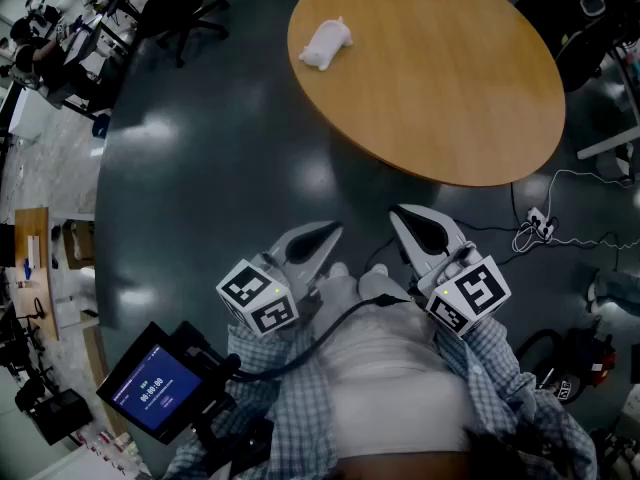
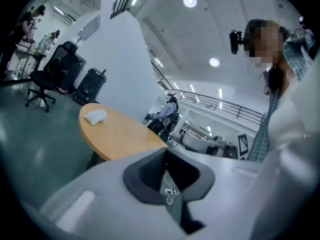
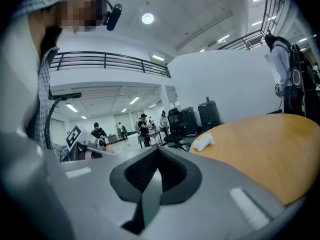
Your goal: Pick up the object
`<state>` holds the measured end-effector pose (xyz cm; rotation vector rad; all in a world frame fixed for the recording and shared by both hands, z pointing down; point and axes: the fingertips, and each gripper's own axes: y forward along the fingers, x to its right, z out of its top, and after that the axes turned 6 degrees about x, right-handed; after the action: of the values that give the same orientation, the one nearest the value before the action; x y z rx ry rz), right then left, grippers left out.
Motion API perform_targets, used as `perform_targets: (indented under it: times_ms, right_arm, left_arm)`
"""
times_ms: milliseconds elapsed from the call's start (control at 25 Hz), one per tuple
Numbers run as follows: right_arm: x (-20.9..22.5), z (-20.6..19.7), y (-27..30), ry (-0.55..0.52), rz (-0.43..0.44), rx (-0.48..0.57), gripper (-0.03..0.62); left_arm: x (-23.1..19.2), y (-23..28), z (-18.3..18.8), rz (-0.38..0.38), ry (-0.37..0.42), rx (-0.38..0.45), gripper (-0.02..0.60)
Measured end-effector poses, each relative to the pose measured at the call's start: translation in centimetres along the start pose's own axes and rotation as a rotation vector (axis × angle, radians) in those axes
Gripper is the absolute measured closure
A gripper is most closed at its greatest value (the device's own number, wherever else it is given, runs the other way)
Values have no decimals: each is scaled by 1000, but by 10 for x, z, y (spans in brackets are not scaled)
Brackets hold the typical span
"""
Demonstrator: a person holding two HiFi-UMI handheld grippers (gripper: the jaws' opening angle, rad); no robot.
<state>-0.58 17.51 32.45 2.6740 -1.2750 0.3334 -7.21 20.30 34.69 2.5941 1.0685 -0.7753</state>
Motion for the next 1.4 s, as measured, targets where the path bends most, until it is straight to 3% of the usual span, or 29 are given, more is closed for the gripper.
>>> perform_targets:
  times_ms: [520,880,1080,1400]
  right_arm:
    - [0,0,6,4,29,-9,589]
    - [24,10,-15,24,20,38,589]
    - [32,15,-34,-19,26,41,589]
    - [58,18,-51,-35,-31,46,589]
  left_arm:
    - [-3,-1,5,54,-20,-8,578]
    - [11,17,-2,51,29,14,578]
    - [22,21,5,87,39,36,578]
    - [16,38,2,80,36,46,578]
